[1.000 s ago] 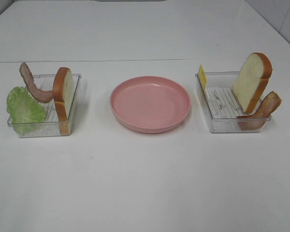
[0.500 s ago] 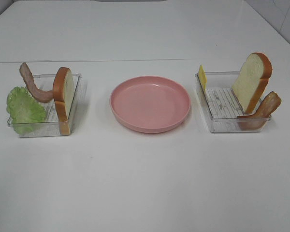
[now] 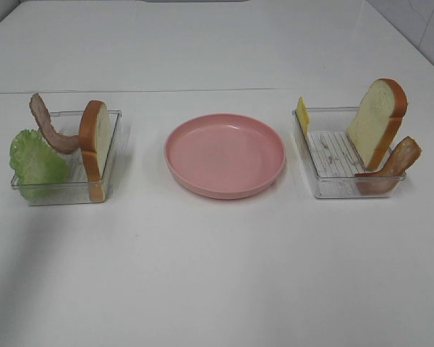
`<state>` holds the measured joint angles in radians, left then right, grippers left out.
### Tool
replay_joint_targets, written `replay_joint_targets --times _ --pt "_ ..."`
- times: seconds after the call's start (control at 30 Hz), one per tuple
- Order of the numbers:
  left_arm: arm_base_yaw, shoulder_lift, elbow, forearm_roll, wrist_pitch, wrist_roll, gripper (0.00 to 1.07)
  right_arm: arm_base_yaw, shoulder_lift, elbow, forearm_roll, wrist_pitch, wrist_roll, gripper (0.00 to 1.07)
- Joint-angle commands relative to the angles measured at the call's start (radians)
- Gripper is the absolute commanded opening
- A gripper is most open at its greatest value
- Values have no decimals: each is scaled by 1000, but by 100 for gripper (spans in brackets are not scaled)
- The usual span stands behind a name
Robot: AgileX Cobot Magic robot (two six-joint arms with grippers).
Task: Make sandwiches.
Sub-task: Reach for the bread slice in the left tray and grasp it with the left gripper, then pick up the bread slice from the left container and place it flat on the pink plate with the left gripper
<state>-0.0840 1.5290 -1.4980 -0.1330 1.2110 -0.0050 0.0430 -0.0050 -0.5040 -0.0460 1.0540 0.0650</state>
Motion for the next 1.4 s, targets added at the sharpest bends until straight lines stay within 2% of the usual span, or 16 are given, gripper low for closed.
replay_joint_targets --times 0.03,0.1,0.2,0.4,0.47,0.67,0.9,0.97,1.0,1.03,1.07,1.1,1.13,1.17,1.2,1.4 --pt "-64 121 -69 -7 65 -23 92 0 -21 2 -2 -3 0 96" --pt "-139 238 -142 27 65 -82 92 0 -21 2 -2 -3 0 96" --pt "-188 354 -195 48 65 -113 92 0 -21 2 -2 -3 0 96" --pt "-232 467 -248 111 65 -146 92 0 -21 2 -2 -3 0 96" --pt "-250 559 -318 157 65 -181 92 0 -21 2 -2 -3 0 96" --pt "-250 656 -391 148 64 -167 91 0 -21 2 -2 -3 0 96" --pt "-250 705 -392 133 65 -157 86 0 -21 2 -2 -3 0 96" --pt "-250 706 -392 133 65 -135 76 0 -21 2 -2 -3 0 96" --pt "-250 706 -392 133 65 -135 76 0 -21 2 -2 -3 0 96" --pt "-250 704 -392 133 65 -128 62 0 -21 2 -2 -3 0 96" --pt "-250 704 -392 133 65 -128 62 0 -21 2 -2 -3 0 96" --pt "-250 704 -392 138 65 -128 50 0 -21 2 -2 -3 0 96" --pt "-250 704 -392 140 65 -125 21 0 -21 2 -2 -3 0 96" --pt "-250 704 -392 140 65 -125 21 0 -21 2 -2 -3 0 96" --pt "-250 704 -392 140 65 -116 0 0 -21 2 -2 -3 0 96" --pt "-250 704 -392 114 65 -122 0 0 -21 2 -2 -3 0 96"
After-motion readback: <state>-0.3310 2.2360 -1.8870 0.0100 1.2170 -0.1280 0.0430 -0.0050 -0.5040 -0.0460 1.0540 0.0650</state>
